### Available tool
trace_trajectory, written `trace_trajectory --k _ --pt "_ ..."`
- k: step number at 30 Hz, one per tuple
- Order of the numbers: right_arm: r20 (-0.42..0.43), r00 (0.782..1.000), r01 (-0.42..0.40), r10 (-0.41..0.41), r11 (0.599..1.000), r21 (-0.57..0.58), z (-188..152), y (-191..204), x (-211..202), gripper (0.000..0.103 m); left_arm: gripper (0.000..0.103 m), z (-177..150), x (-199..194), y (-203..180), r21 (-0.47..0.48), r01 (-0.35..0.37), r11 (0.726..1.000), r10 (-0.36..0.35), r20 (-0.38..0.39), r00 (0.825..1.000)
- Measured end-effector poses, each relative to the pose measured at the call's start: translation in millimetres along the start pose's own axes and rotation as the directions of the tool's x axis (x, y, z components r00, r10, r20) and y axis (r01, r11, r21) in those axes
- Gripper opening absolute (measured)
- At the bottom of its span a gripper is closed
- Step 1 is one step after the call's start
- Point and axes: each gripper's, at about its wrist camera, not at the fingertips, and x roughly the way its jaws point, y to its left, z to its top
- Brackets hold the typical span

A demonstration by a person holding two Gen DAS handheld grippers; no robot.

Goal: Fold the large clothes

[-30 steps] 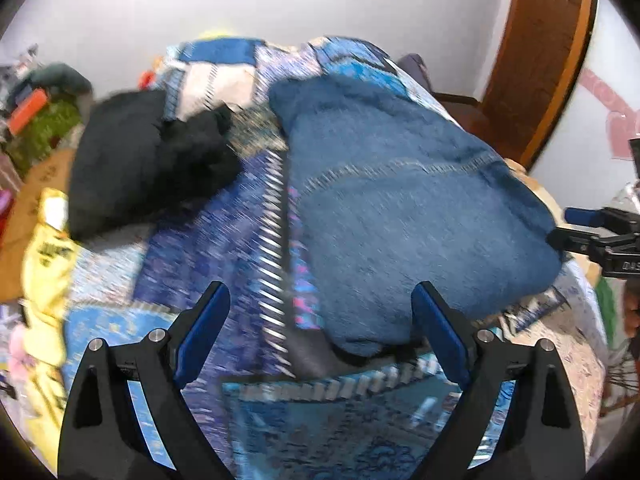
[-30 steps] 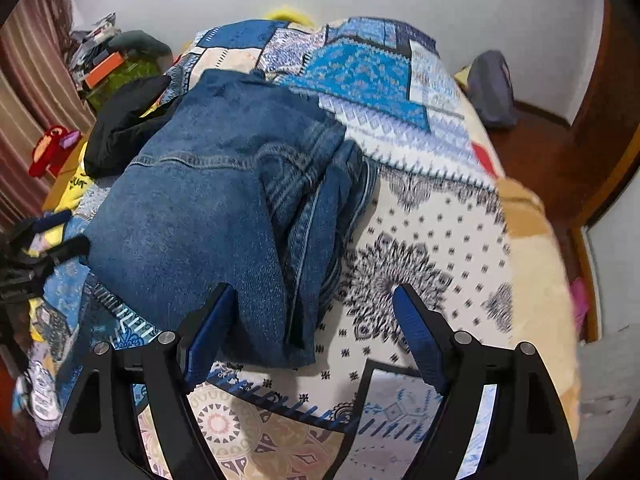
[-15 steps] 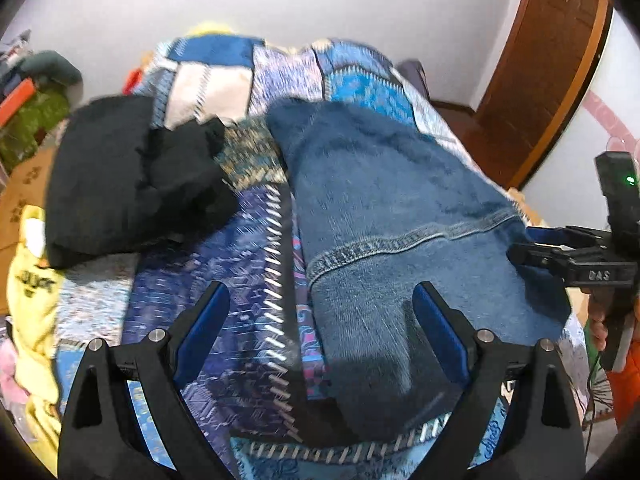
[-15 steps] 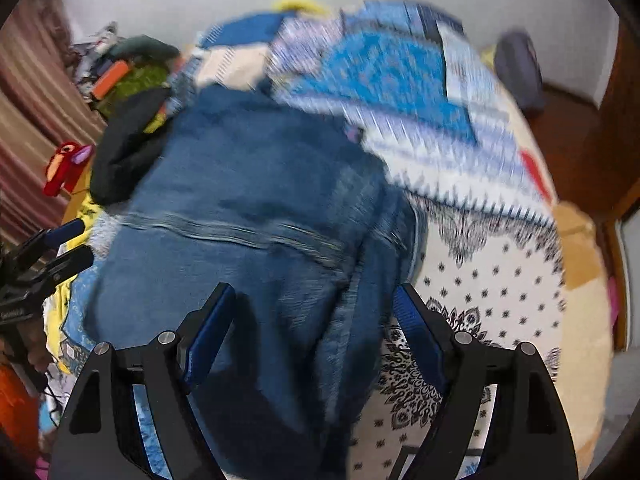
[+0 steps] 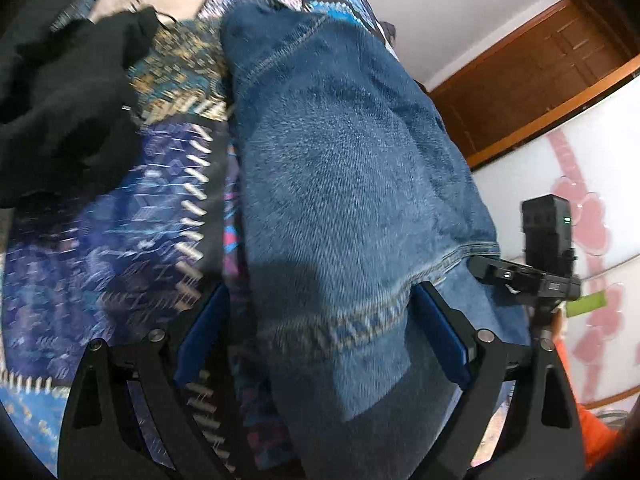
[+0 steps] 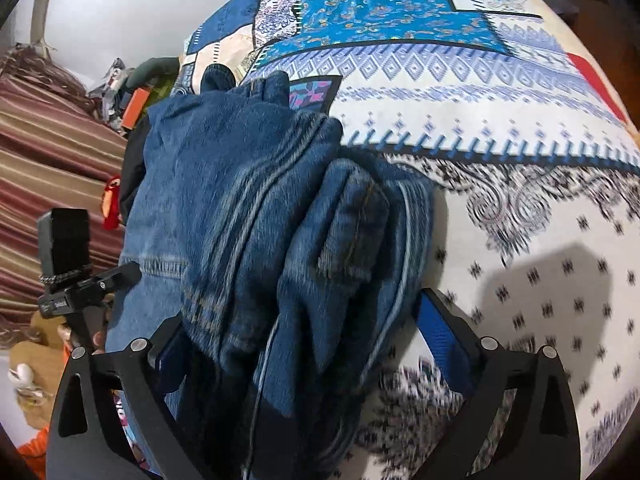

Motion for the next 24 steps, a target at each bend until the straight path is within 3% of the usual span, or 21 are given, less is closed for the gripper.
trace_trajectory --k 7,10,15,18,21,24 --pt "-0.016 0.999 -0.028 0.028 1.0 -0.012 5.8 7.7 1.2 0.1 0.093 22.2 18.8 -0.7 -0.019 0.079 0.997 -0.08 -0.043 0.996" --pt "-0.012 1.0 -0.029 0.029 0.999 -0.016 3.8 15.5 -0.1 0.088 0.088 25.9 20.9 -2.0 -0.032 0.097 0.995 -0.099 -0.035 0.995" --pt "-0.014 0.998 -0.066 0.067 0.998 0.023 5.0 17.2 -5.7 0.057 0.06 20.3 7.8 4.9 -0.046 0.089 0.995 -0.089 0.002 0.996" --pt "0.012 0.998 -0.067 0.067 0.998 0.003 5.0 31.7 -19.0 0.039 0.052 14.7 -10.8 -9.7 -0.013 0.061 0.998 -0.061 0.034 0.998" --pt "0.042 0.997 -0.059 0.06 0.998 -0.038 9.1 61.6 -34.3 0.034 0.045 8.7 -35.8 -37.0 0.078 0.016 0.997 -0.022 0.079 0.997" --pt "0.087 0.996 -0.017 0.027 0.993 -0.113 10.6 98.1 -50.4 0.032 0.042 4.1 -71.7 -57.2 0.14 0.008 0.99 -0.027 0.133 0.991"
